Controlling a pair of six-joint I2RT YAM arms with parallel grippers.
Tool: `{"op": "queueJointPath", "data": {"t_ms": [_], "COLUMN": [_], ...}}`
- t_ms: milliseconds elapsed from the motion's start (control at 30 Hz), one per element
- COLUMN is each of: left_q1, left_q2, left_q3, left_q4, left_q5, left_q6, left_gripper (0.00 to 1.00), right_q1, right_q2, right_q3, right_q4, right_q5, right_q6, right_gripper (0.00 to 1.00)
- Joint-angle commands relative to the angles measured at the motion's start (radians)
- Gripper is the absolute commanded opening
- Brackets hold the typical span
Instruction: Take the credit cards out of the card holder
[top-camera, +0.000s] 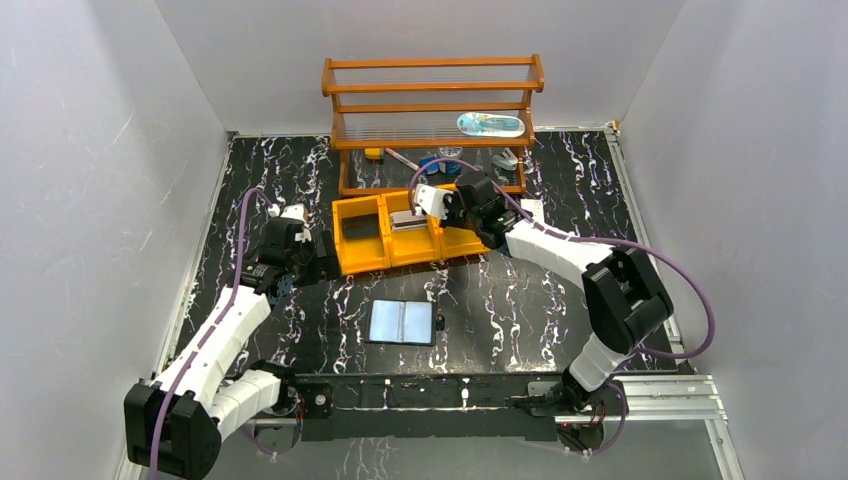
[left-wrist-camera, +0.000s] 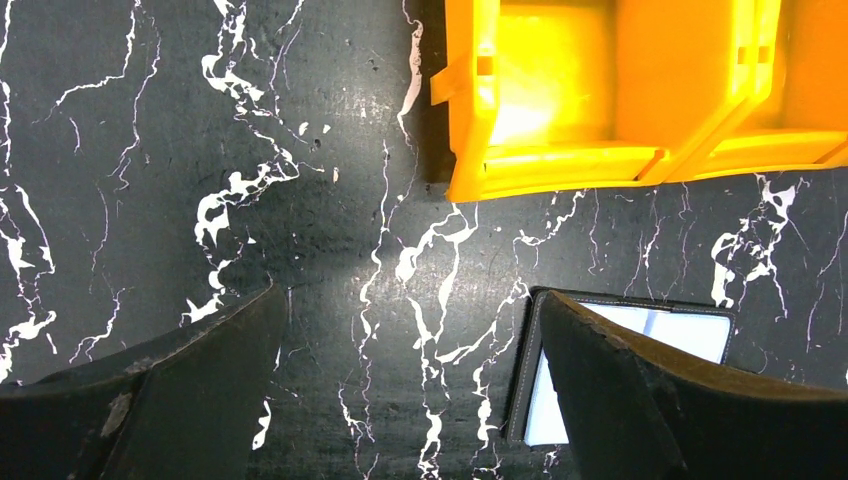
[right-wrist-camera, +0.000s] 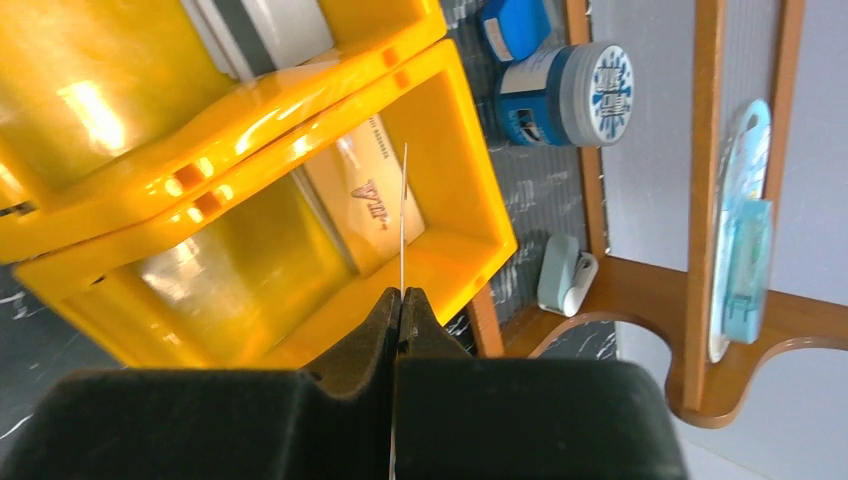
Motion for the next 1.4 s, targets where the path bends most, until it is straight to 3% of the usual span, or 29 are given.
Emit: {"op": "queueJointPath", "data": {"t_ms": [0,433,1000,1367], "left_q1": [0.005,0.004,0.004,0.003], "left_q2": [-0.021,-0.019,0.001,-0.009], "left_q3": [-0.001,-0.010,-0.011,-0.010], "left_q4": [0.009,0.020,0.023,0.017], "left_q5": [0.028,0.047,0.062,0.057], "left_q6": [0.022,0.030,0.038,0.036], "left_gripper": [0.98,0.98,0.98,0.98], "right_q1": [-0.012,-0.035,-0.058,-0.059], "right_q2": [0.044,0.200,0.275,0.286], "right_q3": [0.047,0.146,0.146,0.148], "right_q4": [0.120,0.112,0.155,0.137], "right_q5": [0.036,0.003,0.013,0.006], "right_q6": [-0.074,-0.123,-0.187,-0.185], "right_gripper": [0.00,0.00,0.04,0.15]}}
